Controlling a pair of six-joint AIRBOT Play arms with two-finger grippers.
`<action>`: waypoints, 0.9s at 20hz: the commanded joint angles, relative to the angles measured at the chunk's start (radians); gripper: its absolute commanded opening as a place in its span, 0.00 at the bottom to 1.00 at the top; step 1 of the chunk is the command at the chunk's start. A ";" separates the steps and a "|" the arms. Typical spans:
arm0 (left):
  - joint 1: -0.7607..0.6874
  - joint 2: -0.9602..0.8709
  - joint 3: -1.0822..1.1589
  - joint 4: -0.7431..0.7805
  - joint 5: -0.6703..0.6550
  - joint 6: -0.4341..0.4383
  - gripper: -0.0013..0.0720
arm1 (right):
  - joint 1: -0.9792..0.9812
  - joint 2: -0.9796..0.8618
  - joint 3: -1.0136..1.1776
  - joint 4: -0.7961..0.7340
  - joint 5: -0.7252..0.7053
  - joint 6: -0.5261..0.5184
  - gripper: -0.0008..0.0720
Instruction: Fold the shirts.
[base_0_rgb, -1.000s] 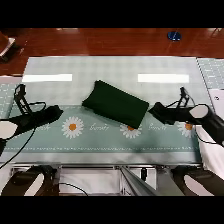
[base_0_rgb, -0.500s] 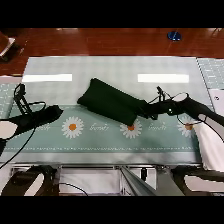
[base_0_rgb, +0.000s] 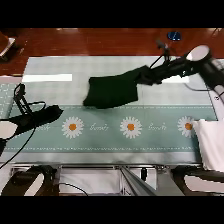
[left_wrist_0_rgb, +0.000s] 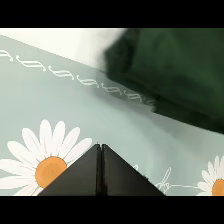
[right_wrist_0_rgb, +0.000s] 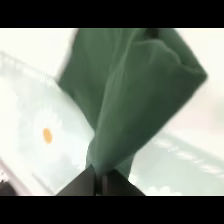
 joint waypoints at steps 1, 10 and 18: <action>0.001 0.000 0.000 0.000 -0.004 0.000 0.04 | -0.081 0.049 0.230 -0.176 0.166 0.129 0.04; 0.001 0.000 0.000 -0.044 -0.006 0.000 0.04 | -0.503 0.228 0.387 -0.263 0.463 0.257 0.04; 0.001 0.000 0.000 -0.044 0.010 0.001 0.04 | -0.959 0.402 0.330 -0.383 0.602 0.306 0.04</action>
